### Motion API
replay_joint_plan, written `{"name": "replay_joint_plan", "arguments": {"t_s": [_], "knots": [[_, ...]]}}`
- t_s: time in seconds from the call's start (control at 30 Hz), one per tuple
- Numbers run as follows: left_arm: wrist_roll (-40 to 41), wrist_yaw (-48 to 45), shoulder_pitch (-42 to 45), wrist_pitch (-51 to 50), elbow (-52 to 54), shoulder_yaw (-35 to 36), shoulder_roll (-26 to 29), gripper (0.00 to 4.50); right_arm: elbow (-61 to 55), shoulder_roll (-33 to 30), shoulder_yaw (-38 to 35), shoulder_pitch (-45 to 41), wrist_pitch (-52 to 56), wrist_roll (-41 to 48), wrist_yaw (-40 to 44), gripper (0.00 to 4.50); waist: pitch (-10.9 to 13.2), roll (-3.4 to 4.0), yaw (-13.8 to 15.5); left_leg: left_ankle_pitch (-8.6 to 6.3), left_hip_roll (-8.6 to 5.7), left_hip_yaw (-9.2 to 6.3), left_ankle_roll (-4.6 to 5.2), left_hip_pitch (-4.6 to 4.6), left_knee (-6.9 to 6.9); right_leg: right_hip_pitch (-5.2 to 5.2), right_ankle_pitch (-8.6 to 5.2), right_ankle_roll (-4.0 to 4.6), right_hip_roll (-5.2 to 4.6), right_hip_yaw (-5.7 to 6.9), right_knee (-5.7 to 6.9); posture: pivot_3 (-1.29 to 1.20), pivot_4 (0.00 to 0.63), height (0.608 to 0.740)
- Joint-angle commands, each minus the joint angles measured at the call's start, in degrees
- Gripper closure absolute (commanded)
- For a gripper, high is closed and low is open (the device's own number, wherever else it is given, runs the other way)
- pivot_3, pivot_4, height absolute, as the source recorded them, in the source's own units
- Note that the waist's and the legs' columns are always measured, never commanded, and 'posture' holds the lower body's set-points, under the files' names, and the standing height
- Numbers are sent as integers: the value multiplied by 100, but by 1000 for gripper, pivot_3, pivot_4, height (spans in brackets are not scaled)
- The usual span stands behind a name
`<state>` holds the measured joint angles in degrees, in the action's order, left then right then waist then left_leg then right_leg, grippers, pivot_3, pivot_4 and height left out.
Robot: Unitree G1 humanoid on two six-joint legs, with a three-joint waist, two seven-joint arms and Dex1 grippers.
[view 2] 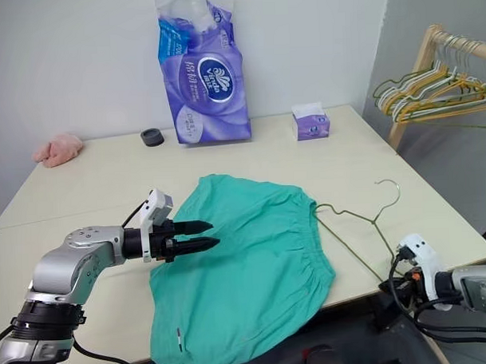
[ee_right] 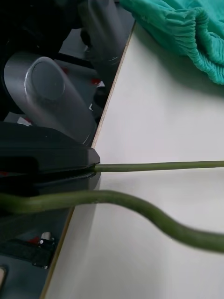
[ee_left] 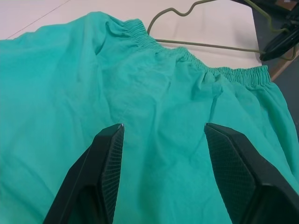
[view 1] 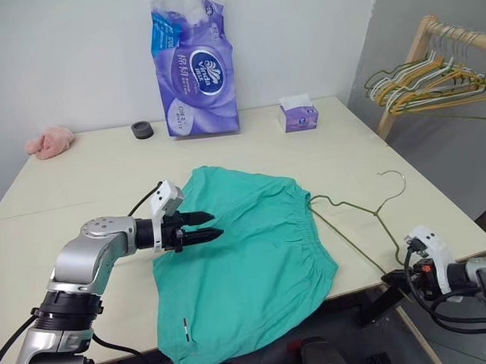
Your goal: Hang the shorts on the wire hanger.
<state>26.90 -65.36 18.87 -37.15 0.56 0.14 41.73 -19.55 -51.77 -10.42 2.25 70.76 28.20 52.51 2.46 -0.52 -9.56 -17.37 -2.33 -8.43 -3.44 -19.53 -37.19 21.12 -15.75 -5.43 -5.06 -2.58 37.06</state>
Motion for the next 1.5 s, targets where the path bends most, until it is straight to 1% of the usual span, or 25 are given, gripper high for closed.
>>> {"name": "replay_joint_plan", "arguments": {"t_s": [0.03, 0.2, 0.37, 0.47, 0.7, 0.97, 1.03, 1.17, 1.3, 1.4, 1.5], "knots": [[36, 35, 49, 18, 207, 62, 75, 1611, -60, -106, 32, -244, 73, 217, 15, 4500, 0, 0, 2, 0, 0, 0, 0, 0, 0, 0, 0, 0, 0, 0, 0, -242, 0, 740], [22, 102, 12, 39, 177, 156, 129, 1611, 239, -414, 336, -710, -142, 216, 175, 4500, 0, 0, -3, 0, -1, -1, 0, -2, -1, 0, 1, -2, -1, 0, -1, -231, 0, 740], [-18, 170, -67, 112, 126, 184, 159, 1611, 725, -768, 550, -851, -641, 19, 284, 4500, 0, 0, 8, 0, -2, -1, 0, -3, 0, 0, 1, -2, -2, 2, -3, -228, 0, 740], [-8, 179, -88, 117, 123, 188, 163, 1611, 823, -760, 556, -894, -631, 118, 339, 4500, 0, 0, 4, 0, -1, -1, 0, -4, -1, 1, 1, -2, -3, 2, -2, -228, 0, 740], [-27, 129, -124, 151, 114, 145, 203, 1611, 788, -668, 910, -950, -599, 127, 391, 4500, 0, 0, -1, 0, -1, -2, 0, -4, -1, 2, 1, -2, -2, 2, -2, -223, 0, 740], [-1, 62, -140, 173, 101, 162, 221, 1611, 1018, -608, 1044, -1501, -273, 470, 628, 4500, 0, 0, -1, 0, -1, -2, 0, -5, -1, 3, 1, -2, -2, 2, -2, -217, 0, 740], [-1, 50, -139, 185, 80, 166, 222, 1611, 1158, -555, 1246, -1770, -227, 430, 643, 4500, 0, 0, -3, 0, -1, -3, 0, -5, -1, 3, 1, -2, -2, 2, -2, -217, 0, 740], [-15, 57, -108, 241, 29, 144, 195, 1611, 1600, -235, 1727, -2409, -103, 325, 587, 4500, 0, 1, -19, 0, 0, -4, 0, -4, -1, 3, 1, -2, -2, 3, -1, -218, 0, 740], [-14, 71, -88, 281, 14, 128, 168, 1611, 2030, 80, 2056, -2833, -34, 202, 497, 4500, 0, 0, -23, 0, -1, -8, -1, -7, -1, 6, 1, -1, -3, 3, -1, -198, 0, 740], [-1, 83, -112, 292, 42, 147, 169, 1611, 2234, 237, 2169, -2990, -5, 155, 473, 4500, 0, 1, -11, 1, -5, -16, -1, -14, -4, 12, 2, -2, -8, 4, 0, -189, 0, 740], [20, 124, -151, 298, 74, 194, 164, 1611, 2297, 465, 2086, -3135, 19, 227, 407, 4500, 0, 1, -10, 1, -6, -31, -1, -19, -9, 15, 3, -3, -8, 7, 3, -185, 0, 740]]}}
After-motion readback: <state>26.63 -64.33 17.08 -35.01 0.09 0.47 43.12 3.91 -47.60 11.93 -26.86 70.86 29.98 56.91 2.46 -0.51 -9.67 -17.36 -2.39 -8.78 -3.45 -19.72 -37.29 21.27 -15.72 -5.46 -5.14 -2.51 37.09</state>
